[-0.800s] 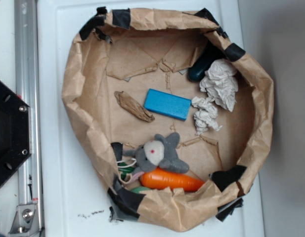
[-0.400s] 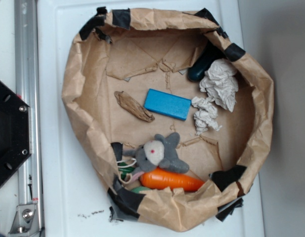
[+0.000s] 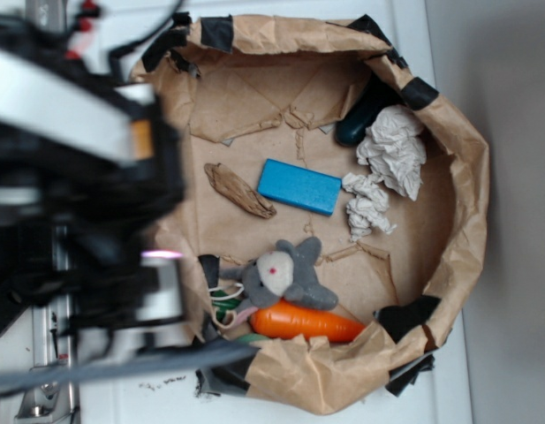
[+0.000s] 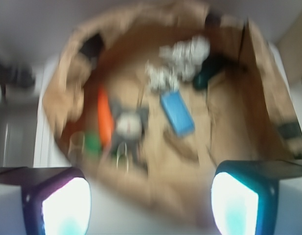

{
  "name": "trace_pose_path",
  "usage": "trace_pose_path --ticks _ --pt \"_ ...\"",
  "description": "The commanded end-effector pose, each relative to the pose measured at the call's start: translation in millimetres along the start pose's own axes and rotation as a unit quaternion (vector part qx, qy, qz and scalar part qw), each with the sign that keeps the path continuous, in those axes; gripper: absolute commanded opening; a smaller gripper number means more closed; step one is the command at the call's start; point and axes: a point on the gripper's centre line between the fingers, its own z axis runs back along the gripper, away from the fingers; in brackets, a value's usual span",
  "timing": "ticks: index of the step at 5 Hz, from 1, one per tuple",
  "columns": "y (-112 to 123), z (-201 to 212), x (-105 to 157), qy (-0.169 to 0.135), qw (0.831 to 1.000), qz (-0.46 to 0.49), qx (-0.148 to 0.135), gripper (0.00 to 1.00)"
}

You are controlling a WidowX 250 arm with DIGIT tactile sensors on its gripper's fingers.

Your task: Grab the white paper.

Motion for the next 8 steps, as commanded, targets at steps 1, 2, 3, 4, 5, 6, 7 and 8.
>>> trace_pose_path --ticks 1,2,3,4,5,6,7,8 --pt "17.2 -34.1 32.6 -0.054 0.994 0.087 0.044 1.0" --pt "17.2 -34.1 32.6 -0.054 0.994 0.087 0.044 1.0" --pt "17.2 -34.1 32.6 -0.054 0.994 0.087 0.044 1.0" --pt "17.2 -34.1 32.6 -0.054 0.994 0.087 0.044 1.0" --pt "29.1 -68.4 42.2 -0.066 0.987 0.117 0.084 1.0" --pt "33.6 -89.3 46.8 -0.09 0.982 0.126 0.112 1.0" --pt "37.1 -118.9 58.2 -0.109 0.984 0.109 0.092 1.0" --pt "22.6 -144.8 74.4 -0.126 0.991 0.011 0.041 1.0"
